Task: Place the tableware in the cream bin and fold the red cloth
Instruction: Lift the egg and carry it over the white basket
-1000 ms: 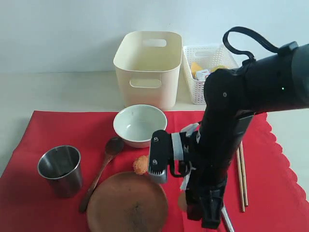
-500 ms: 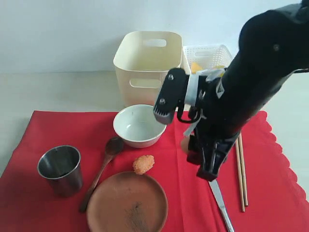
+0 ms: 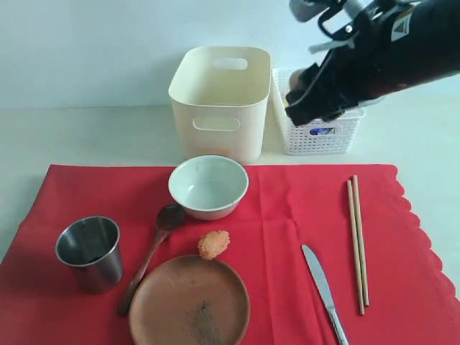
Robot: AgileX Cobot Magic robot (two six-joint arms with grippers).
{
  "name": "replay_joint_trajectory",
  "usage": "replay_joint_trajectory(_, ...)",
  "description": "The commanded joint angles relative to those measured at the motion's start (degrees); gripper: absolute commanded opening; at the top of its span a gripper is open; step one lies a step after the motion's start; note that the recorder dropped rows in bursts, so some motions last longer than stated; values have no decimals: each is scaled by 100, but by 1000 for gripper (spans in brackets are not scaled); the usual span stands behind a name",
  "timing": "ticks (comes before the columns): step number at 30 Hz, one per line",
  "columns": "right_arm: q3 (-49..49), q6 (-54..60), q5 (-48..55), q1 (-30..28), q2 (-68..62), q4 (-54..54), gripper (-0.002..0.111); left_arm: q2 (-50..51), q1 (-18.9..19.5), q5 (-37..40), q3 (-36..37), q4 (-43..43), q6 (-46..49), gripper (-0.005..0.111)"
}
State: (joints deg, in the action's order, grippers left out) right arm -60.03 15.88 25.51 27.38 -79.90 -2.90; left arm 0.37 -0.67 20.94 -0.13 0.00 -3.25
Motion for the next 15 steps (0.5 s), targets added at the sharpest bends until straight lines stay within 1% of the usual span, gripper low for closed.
replay_joint_trajectory(1, -44, -789, -833, -472, -103, 30, 0, -37, 5, -64, 13, -36, -24, 0)
replay_joint_trajectory(3, -44, -1012, -1130, -698, -237, 19, 0, -37, 5, -64, 13, -36, -24, 0)
replay_joint_trajectory(6, -98, -1033, -1472, -1001, -523, -90, 0, -37, 5, -64, 13, -36, -24, 0)
replay_joint_trajectory(9, -363, -1048, -1529, -1224, -934, -275, 0, -37, 5, -64, 13, -36, -24, 0)
replay_joint_trajectory(15, -1132, -1048, -1539, -1402, -1885, -274, 0, -37, 5, -64, 13, -36, -24, 0)
